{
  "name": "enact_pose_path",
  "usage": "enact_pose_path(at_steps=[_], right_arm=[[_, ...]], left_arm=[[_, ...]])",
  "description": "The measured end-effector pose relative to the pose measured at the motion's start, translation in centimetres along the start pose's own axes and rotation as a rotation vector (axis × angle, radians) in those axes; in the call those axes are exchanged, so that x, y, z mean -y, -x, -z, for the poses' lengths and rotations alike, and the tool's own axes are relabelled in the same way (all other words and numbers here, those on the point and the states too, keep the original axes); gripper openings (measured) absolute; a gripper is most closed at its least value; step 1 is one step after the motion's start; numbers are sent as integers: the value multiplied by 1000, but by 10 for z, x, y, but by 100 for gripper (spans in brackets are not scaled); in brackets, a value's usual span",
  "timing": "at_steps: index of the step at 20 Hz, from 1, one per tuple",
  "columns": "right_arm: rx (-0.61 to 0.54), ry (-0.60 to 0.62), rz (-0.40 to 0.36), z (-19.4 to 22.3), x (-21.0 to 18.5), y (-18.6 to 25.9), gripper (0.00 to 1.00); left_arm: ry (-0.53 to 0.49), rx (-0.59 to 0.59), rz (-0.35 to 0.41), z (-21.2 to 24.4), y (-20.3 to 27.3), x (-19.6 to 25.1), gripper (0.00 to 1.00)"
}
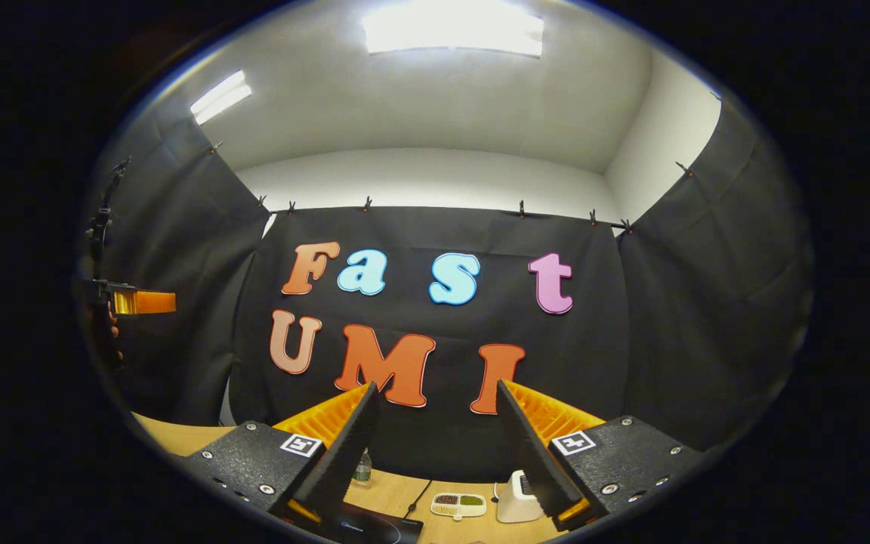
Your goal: First push the handle of the pot to place it horizontally, then grasp the pot with both hands and set it on the induction cooktop.
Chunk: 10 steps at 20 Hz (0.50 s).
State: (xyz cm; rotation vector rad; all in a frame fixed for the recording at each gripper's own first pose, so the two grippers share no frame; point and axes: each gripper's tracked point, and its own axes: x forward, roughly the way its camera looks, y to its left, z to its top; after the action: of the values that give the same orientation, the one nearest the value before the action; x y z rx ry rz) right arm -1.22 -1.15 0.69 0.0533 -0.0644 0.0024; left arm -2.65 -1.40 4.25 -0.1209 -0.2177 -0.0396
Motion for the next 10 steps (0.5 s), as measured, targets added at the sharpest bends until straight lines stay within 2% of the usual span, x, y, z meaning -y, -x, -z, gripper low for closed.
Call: enact_pose_path(at_steps=[3, 5, 7, 10], right_arm=[[-4, -4, -1, 10, 2, 3, 95], [-22, -40, -10, 21, -1, 7, 95], [-38, -63, -21, 31, -2, 8, 95], [-49, -52, 7, 44, 10, 11, 95]], left_arm=[[18, 35, 20, 1, 3, 3, 91], [78, 25, 7, 15, 7, 1, 90], [145, -45, 58, 37, 9, 19, 89], [166, -140, 106, 67, 11, 27, 91]])
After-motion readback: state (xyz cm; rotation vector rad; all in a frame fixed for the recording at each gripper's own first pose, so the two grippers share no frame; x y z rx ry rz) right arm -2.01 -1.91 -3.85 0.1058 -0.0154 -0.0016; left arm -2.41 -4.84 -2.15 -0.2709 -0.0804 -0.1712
